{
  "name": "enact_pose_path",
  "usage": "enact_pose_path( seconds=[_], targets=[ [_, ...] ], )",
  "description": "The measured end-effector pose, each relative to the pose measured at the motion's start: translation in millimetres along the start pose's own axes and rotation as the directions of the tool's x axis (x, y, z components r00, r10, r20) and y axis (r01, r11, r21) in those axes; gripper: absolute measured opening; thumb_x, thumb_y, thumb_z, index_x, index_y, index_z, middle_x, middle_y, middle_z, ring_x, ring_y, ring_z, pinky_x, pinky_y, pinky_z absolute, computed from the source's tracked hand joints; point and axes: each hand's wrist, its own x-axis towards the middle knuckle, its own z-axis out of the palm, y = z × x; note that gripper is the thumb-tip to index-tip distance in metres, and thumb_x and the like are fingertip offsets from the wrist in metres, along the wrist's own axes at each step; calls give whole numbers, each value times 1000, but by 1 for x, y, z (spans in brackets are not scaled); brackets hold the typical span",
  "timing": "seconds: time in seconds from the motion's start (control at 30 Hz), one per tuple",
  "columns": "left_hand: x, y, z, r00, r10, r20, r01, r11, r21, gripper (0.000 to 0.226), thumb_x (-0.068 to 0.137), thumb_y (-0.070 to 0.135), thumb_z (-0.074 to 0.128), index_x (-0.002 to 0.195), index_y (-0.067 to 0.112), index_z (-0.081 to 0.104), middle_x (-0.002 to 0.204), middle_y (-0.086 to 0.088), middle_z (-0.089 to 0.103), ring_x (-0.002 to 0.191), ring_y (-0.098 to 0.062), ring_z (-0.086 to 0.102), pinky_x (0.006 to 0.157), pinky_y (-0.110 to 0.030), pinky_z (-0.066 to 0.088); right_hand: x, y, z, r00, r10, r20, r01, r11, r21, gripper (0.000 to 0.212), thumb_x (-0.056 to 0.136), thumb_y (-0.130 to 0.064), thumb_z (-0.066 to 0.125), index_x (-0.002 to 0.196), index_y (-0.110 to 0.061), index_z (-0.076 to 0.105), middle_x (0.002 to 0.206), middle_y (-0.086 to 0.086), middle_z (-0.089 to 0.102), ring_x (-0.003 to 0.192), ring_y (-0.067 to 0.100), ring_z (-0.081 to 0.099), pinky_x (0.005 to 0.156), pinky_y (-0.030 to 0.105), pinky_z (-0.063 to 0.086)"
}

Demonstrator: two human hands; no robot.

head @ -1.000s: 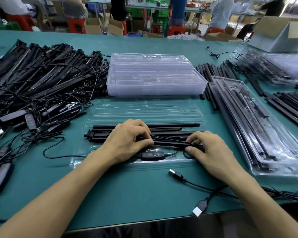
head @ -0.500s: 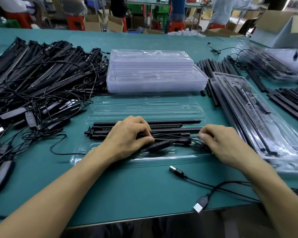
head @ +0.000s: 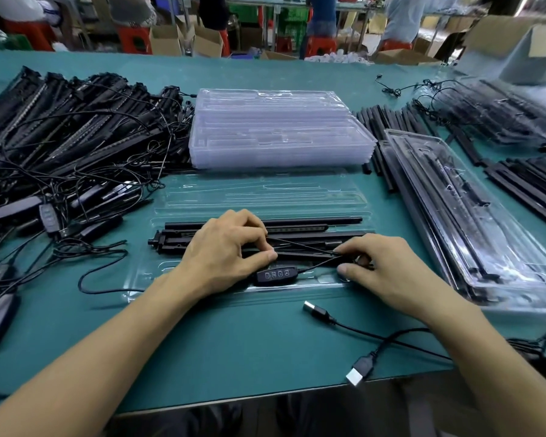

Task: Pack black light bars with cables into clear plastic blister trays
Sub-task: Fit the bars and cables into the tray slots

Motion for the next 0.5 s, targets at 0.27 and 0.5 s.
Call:
enact_pose_path(
  seconds=[0.27, 0.5],
  targets=[
    [-2, 14, -13, 970, 243, -6, -243, 970, 5, 29, 80, 61, 65, 87, 35, 77, 95, 14, 64, 88, -12, 58, 80, -41, 44, -7, 3, 6, 989, -97, -107, 75, 978, -196, 31, 92, -35, 64, 122, -30, 67, 90, -13, 46, 94, 13, 44, 85, 27, 35],
    [-12, 9, -14, 960, 234, 156, -235, 972, -11, 28, 86, 54, 61, 99, 36, 77, 80, 21, 54, 76, -3, 49, 70, -30, 44, -7, 8, 0, 985, -144, -93, 145, 989, 1, 25, 83, -32, 75, 107, -32, 68, 96, -14, 61, 93, 8, 57, 86, 34, 47]
  ],
)
